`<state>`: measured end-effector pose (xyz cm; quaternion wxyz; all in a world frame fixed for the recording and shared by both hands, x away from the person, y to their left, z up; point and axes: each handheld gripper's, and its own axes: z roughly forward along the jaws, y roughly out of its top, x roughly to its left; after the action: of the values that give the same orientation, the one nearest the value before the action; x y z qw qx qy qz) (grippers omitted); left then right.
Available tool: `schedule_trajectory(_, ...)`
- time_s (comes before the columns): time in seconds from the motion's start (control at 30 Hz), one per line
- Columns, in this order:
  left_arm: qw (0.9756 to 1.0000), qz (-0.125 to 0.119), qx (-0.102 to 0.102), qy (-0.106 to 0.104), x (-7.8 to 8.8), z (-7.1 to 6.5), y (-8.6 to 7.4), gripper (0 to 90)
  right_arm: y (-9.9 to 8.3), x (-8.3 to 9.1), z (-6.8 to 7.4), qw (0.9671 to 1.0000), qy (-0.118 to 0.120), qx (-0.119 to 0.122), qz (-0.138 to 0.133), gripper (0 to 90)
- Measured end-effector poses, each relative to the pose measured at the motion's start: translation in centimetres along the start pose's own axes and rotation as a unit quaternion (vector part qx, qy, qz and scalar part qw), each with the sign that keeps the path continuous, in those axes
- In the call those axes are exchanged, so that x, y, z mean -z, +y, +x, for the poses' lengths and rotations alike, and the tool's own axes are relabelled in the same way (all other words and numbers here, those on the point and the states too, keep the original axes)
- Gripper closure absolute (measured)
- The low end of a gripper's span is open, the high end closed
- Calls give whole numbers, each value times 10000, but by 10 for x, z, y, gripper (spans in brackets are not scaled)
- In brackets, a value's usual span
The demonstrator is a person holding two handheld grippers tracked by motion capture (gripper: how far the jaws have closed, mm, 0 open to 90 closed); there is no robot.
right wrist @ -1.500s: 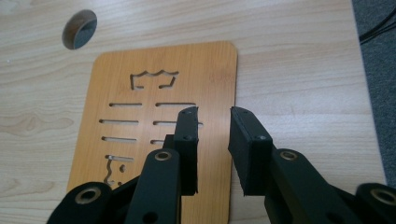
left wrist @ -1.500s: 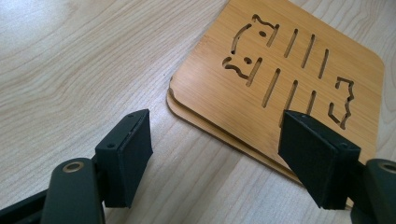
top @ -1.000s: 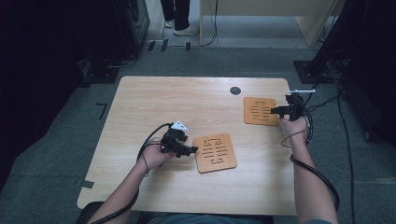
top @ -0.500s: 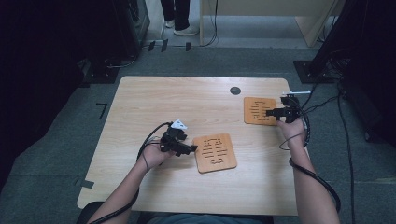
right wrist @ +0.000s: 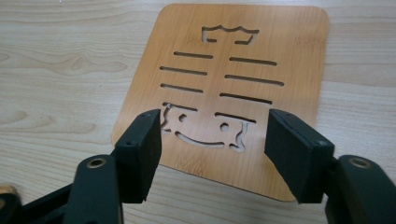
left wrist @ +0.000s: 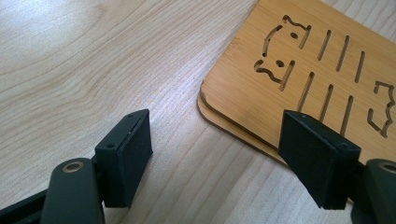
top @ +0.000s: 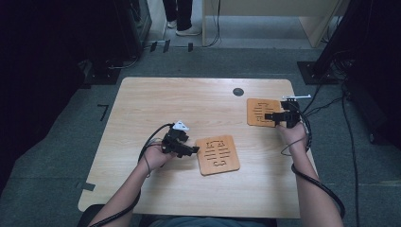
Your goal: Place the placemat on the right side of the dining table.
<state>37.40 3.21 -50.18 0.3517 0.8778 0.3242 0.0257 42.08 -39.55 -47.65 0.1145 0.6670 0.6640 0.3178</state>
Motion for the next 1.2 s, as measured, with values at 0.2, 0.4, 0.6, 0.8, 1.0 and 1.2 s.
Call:
schedule_trajectory(0.2, 10000, 4, -3, 9, 1, 1, 0, 248, -5, -2, 4, 10000, -14, 41, -36, 327)
schedule_trajectory(0.4, 10000, -19, -15, 37, 1, 3, 0, 248, -12, -5, 14, 9999, -2, 141, -7, 301)
schedule_trajectory(0.6, 10000, -48, -7, 61, 3, 5, 1, 248, -16, -4, 21, 9998, 95, 174, -21, 261)
schedule_trajectory(0.8, 9999, -64, 13, 76, 2, 6, 0, 248, -18, -2, 24, 9996, 141, 234, 2, 259)
schedule_trajectory(1.0, 9999, -90, 29, 89, 3, 8, 1, 248, -23, 1, 31, 9989, 215, 407, -27, 259)
schedule_trajectory(1.2, 9999, -96, 19, 98, 4, 9, 1, 248, -29, 3, 41, 9978, 302, 598, -17, 259)
